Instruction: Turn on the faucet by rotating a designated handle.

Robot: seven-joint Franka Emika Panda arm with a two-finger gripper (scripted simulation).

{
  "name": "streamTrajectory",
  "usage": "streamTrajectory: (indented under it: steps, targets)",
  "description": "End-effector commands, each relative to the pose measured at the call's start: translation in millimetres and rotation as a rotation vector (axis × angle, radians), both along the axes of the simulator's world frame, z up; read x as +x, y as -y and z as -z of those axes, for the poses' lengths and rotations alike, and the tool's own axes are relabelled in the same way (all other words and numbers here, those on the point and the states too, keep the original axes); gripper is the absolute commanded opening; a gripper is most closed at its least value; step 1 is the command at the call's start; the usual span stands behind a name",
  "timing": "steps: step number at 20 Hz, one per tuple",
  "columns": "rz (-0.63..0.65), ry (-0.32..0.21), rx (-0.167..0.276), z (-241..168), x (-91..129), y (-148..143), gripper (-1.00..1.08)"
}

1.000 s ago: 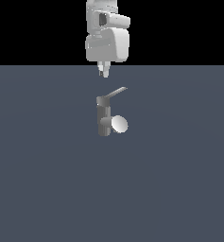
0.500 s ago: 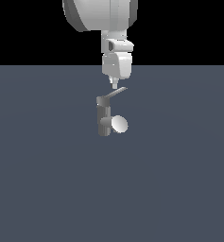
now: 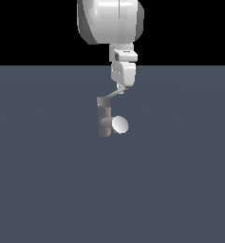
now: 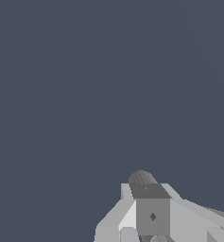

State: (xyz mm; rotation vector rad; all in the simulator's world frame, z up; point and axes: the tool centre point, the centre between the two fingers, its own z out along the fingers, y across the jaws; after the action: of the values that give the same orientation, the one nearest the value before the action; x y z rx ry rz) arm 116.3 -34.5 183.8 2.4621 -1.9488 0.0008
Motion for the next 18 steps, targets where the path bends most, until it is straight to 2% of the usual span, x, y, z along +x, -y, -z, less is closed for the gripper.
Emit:
streamTrajectory:
  steps: [1, 10, 18]
  targets:
    - [0.013, 0.001, 0.0, 2, 3, 3, -1.0]
    - [0.015, 0.001, 0.001, 2, 3, 3, -1.0]
    - [0.015, 0.001, 0.001, 2, -17, 10, -1.0]
